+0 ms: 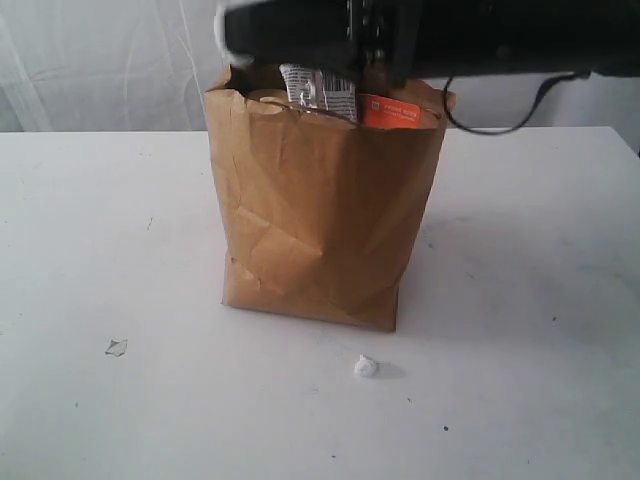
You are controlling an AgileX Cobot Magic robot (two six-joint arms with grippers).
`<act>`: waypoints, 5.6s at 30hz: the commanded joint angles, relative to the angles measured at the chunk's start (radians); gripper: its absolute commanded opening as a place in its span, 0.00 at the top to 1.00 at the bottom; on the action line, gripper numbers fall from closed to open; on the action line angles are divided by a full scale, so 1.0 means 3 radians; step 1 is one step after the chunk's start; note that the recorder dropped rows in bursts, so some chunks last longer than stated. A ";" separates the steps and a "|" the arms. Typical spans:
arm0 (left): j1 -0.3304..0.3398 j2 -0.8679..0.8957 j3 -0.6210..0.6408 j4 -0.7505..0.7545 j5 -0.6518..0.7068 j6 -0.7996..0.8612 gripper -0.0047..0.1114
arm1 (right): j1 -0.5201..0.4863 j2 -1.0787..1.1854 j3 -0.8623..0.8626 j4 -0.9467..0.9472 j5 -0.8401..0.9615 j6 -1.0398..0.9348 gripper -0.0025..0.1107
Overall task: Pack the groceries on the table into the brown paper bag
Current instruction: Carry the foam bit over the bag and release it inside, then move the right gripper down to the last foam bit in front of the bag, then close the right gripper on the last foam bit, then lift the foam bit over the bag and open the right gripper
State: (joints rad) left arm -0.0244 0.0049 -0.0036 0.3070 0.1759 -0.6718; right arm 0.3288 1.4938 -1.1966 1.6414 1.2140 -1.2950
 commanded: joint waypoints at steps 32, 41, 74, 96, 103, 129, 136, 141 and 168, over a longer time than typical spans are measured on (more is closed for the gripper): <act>0.0010 -0.0016 0.0012 0.0012 0.0002 -0.0005 0.96 | 0.0064 -0.0168 -0.0098 0.0038 -0.1947 -0.0442 0.63; 0.0010 -0.0016 0.0012 0.0012 0.0002 -0.0005 0.96 | 0.0064 -0.0580 -0.0077 -0.2527 -0.1831 0.0656 0.98; 0.0010 -0.0016 0.0012 0.0012 0.0002 -0.0005 0.96 | 0.0701 -0.0162 0.1356 -0.3499 -0.2036 0.1584 0.96; 0.0010 -0.0016 0.0012 0.0012 0.0002 -0.0005 0.96 | 0.0863 0.0880 0.1356 -0.3490 -0.3179 0.1557 0.68; 0.0010 -0.0016 0.0012 0.0012 0.0002 -0.0005 0.96 | 0.0863 0.0857 0.1356 -0.3476 -0.2999 0.1648 0.97; 0.0010 -0.0016 0.0012 0.0012 0.0002 -0.0005 0.96 | 0.0870 0.0367 0.1296 -0.3454 -0.2574 0.1680 0.64; 0.0010 -0.0016 0.0012 0.0012 0.0002 -0.0005 0.96 | 0.0870 0.0851 0.1115 -0.3429 -0.2684 0.1564 0.59; 0.0010 -0.0016 0.0012 0.0012 0.0002 -0.0005 0.96 | 0.0870 0.0947 0.1051 -0.3247 -0.2771 0.1564 0.59; 0.0010 -0.0016 0.0012 0.0012 0.0002 -0.0005 0.96 | 0.0870 -0.0350 0.1028 -0.2533 -0.0573 0.1242 0.98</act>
State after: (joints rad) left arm -0.0244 0.0049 -0.0036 0.3070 0.1759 -0.6718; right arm 0.5879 1.4389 -0.8849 0.8162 1.0108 -0.8867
